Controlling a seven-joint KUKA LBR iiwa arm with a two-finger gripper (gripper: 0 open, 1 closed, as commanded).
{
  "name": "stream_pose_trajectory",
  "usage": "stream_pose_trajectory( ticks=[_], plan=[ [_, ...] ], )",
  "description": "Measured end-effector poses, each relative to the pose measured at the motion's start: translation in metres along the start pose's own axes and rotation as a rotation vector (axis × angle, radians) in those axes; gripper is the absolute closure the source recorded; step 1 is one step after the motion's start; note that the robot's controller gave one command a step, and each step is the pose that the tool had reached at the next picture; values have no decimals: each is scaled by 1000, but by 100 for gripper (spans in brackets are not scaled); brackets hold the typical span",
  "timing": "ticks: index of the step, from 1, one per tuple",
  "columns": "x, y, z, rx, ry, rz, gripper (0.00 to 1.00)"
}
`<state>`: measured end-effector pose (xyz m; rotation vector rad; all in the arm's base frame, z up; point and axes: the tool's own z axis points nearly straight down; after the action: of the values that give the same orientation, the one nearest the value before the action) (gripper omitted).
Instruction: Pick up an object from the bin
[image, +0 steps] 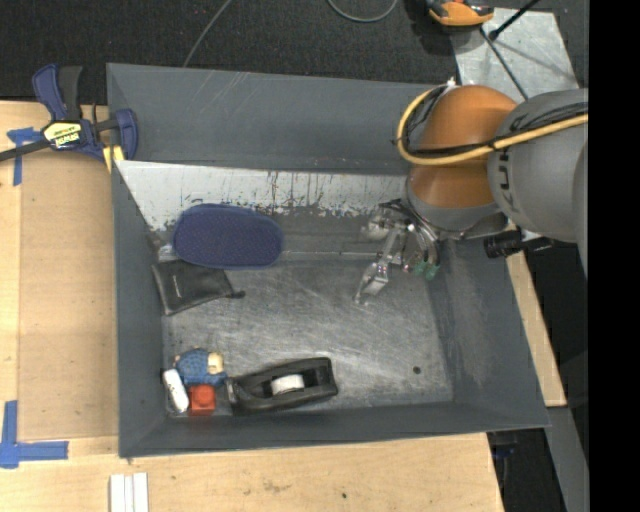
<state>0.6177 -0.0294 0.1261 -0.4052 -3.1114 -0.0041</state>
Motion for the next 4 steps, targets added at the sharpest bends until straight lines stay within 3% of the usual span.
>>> stream_pose_trajectory(
  ticks=[1, 2, 3, 4],
  plan=[
    [14, 66, 2, 0, -7, 16, 0],
    [29, 136, 11, -2, -9, -120, 0],
    [32, 152, 47, 4, 2, 70, 0],
    [28, 152, 44, -1, -15, 69, 100]
  ],
)
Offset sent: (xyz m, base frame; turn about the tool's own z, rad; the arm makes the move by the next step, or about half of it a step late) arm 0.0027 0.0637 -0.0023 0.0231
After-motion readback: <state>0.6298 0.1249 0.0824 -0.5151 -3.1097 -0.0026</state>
